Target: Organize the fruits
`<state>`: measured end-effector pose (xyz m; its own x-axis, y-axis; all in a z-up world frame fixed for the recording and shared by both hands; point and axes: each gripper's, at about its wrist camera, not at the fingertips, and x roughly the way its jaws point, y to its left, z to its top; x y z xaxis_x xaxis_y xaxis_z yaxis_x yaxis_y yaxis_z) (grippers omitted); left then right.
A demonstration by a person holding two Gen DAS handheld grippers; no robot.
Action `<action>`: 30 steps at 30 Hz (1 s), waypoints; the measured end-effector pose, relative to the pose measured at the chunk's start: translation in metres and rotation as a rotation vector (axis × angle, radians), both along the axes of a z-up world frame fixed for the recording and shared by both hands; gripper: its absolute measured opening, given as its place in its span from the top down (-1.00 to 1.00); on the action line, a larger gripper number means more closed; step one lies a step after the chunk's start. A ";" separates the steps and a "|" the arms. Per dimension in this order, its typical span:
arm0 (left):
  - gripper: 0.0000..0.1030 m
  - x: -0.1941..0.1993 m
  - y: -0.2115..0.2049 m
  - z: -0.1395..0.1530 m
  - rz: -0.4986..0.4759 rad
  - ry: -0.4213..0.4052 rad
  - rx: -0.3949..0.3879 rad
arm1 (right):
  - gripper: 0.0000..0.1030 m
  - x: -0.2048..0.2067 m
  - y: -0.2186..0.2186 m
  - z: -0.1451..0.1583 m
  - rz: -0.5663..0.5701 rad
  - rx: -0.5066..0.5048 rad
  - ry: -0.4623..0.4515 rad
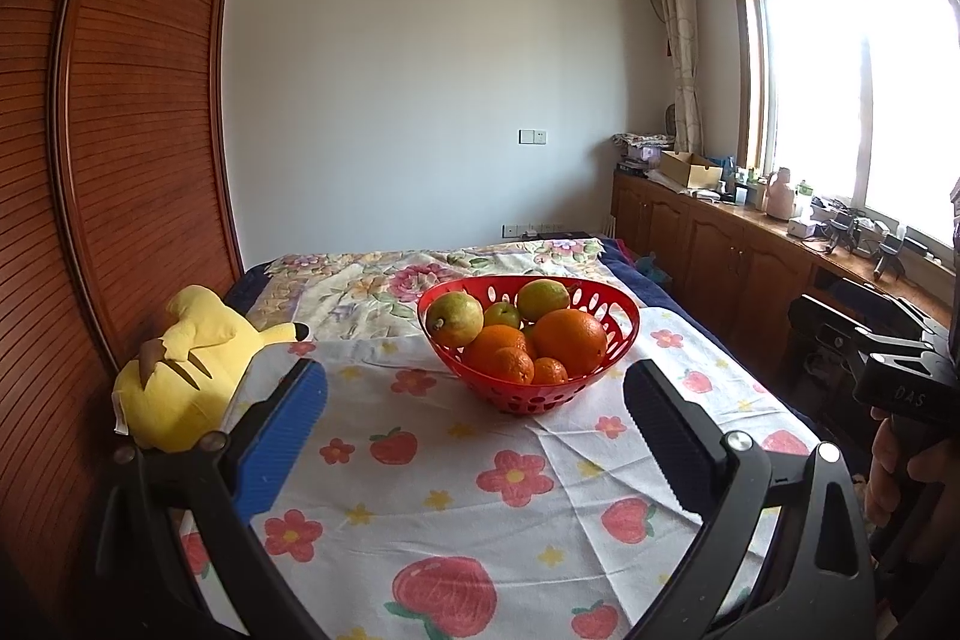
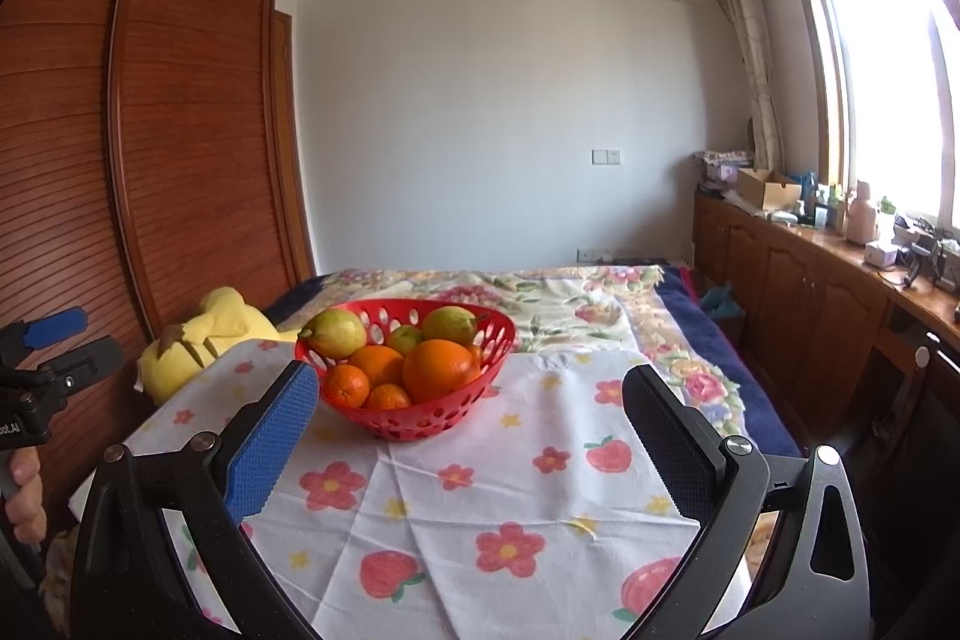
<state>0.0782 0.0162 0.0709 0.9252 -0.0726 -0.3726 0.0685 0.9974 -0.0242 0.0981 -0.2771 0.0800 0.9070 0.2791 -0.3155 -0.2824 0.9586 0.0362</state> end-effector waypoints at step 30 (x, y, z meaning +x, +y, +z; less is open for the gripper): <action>-0.94 -0.003 0.004 -0.001 0.003 -0.002 0.013 | -1.00 -0.001 0.002 0.000 -0.005 -0.004 0.004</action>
